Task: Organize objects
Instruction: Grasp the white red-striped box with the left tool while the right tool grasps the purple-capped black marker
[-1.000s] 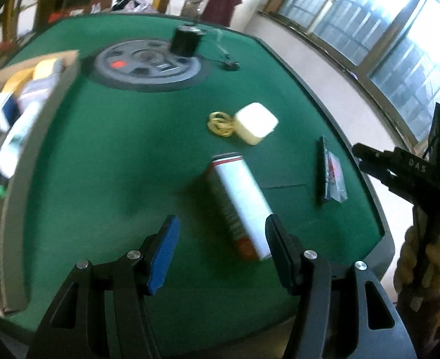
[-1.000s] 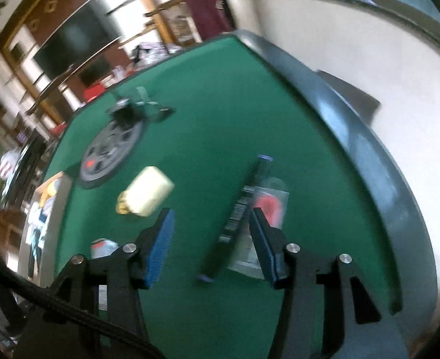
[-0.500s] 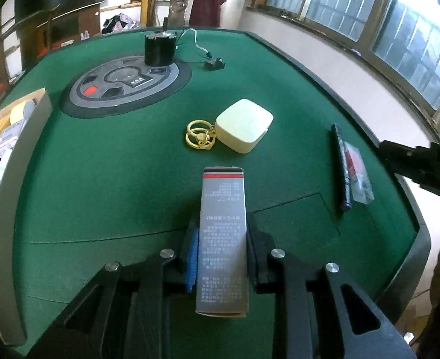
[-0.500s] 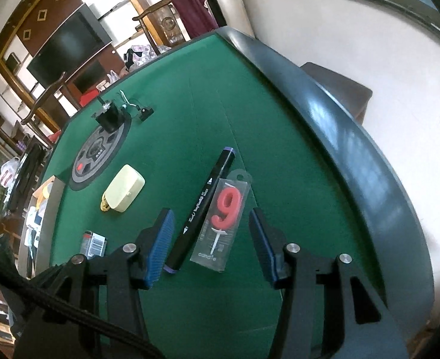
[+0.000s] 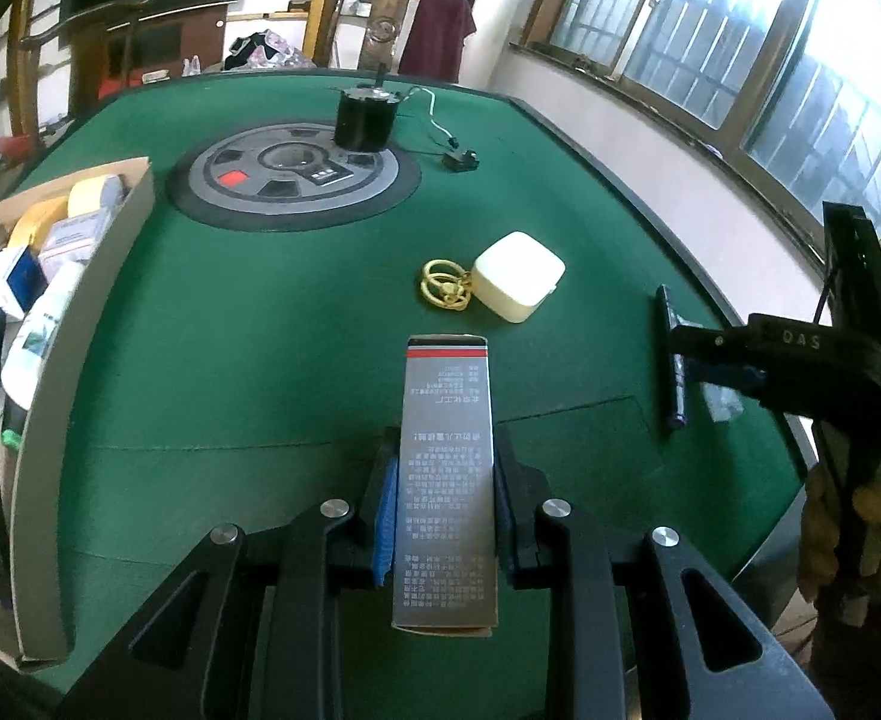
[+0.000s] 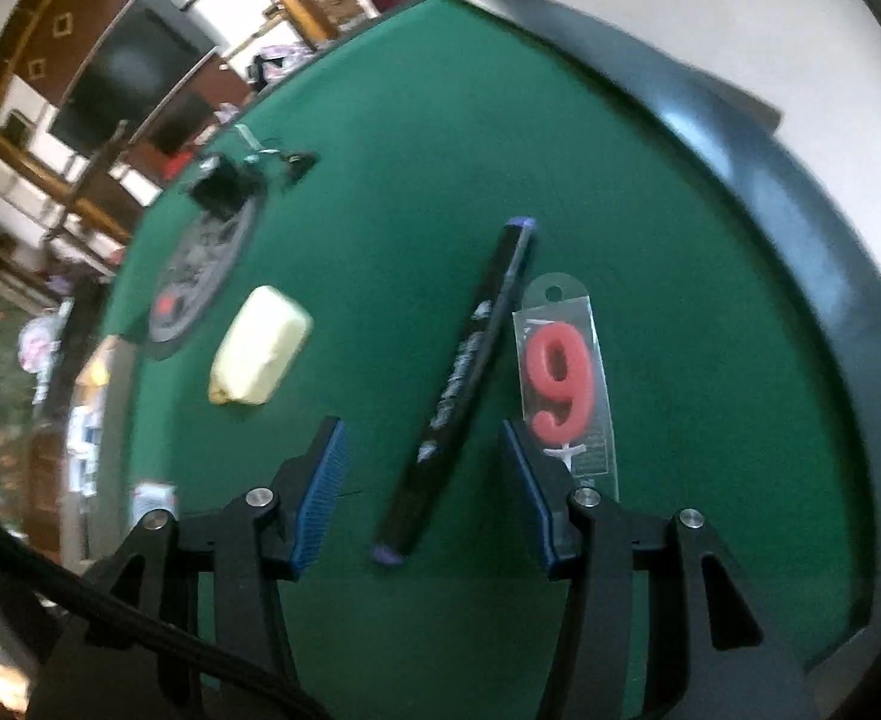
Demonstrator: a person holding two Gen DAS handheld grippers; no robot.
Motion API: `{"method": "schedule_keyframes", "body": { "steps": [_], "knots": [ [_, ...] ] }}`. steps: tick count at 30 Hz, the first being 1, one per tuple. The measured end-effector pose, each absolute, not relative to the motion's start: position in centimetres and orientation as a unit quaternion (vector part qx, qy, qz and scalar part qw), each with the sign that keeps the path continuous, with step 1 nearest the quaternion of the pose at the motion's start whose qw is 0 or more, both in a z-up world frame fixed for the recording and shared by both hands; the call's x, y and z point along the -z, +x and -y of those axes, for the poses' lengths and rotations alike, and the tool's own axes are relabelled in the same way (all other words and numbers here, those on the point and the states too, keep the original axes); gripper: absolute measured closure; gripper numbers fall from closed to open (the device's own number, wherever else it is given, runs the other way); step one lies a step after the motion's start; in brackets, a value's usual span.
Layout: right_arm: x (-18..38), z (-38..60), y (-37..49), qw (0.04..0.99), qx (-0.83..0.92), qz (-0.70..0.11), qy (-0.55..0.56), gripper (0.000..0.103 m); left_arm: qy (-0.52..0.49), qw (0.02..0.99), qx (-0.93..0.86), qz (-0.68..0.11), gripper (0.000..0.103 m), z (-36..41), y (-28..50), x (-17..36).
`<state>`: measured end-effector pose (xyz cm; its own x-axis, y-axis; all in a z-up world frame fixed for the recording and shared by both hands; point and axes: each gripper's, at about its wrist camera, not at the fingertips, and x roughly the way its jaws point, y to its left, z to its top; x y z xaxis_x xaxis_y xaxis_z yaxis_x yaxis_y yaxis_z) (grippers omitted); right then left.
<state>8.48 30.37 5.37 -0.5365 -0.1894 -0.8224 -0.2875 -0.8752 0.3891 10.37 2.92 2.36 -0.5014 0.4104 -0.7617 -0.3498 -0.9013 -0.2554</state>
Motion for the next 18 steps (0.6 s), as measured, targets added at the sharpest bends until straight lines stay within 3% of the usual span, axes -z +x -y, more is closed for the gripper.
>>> {"method": "schedule_keyframes", "body": {
  "steps": [6,10,12,18],
  "knots": [
    [-5.1,-28.3,7.0,0.077,-0.860,-0.140,-0.485,0.053,-0.451,0.217,-0.865,0.042,0.081,-2.1,10.7,-2.0],
    [-4.7,-27.0,6.8,0.114,-0.870,-0.071,-0.474,0.078,-0.446,0.212,-0.868,0.043,0.081,-1.2,11.1,-2.2],
    [-4.8,-27.3,7.2,0.106,-0.873,-0.085,-0.468,0.090,-0.445,0.209,-0.870,0.048,0.081,-0.5,11.2,-2.3],
    [-5.2,-28.8,9.0,0.062,-0.872,-0.167,-0.455,0.091,-0.442,0.210,-0.869,0.068,0.081,1.2,11.4,-2.5]
  ]
}}
